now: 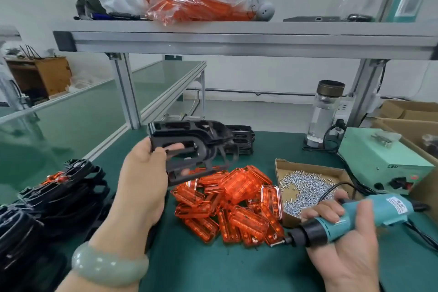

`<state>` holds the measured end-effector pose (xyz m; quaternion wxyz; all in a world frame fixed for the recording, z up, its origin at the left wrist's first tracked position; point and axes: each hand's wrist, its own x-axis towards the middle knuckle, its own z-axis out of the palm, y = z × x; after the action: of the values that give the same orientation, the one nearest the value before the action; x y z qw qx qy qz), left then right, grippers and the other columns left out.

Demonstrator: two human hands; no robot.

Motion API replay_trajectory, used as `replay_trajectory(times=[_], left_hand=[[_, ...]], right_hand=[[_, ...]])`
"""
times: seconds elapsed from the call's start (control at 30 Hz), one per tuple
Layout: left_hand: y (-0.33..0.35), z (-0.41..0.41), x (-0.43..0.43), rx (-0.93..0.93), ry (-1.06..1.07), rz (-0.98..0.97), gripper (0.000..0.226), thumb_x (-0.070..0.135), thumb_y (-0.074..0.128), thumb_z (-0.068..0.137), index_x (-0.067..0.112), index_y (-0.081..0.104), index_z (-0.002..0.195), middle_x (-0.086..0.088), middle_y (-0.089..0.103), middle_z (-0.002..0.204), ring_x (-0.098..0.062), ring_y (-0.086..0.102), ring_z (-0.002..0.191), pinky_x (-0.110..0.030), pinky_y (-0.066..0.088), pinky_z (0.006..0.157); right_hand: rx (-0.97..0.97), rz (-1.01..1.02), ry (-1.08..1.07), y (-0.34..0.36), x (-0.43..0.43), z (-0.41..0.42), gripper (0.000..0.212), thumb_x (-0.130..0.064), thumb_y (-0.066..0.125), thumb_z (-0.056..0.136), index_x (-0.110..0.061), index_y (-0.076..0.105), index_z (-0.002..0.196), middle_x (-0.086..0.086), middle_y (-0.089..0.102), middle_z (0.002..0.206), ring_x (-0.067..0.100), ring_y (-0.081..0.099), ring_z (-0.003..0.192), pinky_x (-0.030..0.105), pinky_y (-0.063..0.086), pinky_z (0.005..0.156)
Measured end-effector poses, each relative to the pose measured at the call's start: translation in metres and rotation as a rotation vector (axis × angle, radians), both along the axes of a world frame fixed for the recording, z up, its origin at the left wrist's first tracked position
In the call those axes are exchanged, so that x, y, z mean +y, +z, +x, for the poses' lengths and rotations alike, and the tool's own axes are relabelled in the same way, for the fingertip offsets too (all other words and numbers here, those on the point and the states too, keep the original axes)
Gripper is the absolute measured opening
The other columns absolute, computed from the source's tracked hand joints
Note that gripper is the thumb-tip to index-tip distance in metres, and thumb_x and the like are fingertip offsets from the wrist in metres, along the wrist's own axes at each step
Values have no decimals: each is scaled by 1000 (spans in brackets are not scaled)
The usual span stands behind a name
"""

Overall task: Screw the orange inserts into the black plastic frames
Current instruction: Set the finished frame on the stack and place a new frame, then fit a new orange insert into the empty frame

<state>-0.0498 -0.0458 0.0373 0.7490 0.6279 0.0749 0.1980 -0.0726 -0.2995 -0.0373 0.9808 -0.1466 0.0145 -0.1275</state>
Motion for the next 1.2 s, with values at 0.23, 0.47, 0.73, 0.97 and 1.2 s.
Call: replay_trajectory(times=[0.23,0.47,0.73,0.97,1.2], left_hand=[[-30,-40,-22,173,-126,2,26,19,40,101,17,65,94,-4,74,88,-21,71,65,-31,55,49],[-58,-69,-20,331,-221,145,26,14,39,100,24,63,102,-4,74,87,-20,70,66,-25,50,47],[-82,-90,-18,422,-285,535,50,25,47,97,55,28,132,8,74,83,-11,53,69,-3,39,46],[-86,-88,-20,321,-46,1058,43,42,56,87,33,48,128,8,57,66,-4,56,69,-23,40,60],[-90,-74,-19,359,-65,1282,50,48,55,88,27,49,134,1,54,108,-18,57,98,-26,42,80]], right_hand=[[-2,-5,-38,4,-10,-1,45,-50,74,54,-25,53,85,-15,40,61,0,41,47,19,47,53],[-17,55,-98,1,-22,-3,29,-55,52,83,-26,54,84,-15,41,61,-2,43,50,16,43,56],[-3,41,-114,3,-19,-4,29,-52,53,80,-24,54,84,-14,42,62,0,44,49,16,43,57],[4,42,-101,1,-19,-4,30,-52,55,78,-23,54,83,-13,44,60,0,46,48,17,46,55],[10,28,-86,0,-16,-3,30,-52,56,77,-23,54,82,-13,43,59,0,45,47,17,44,55]])
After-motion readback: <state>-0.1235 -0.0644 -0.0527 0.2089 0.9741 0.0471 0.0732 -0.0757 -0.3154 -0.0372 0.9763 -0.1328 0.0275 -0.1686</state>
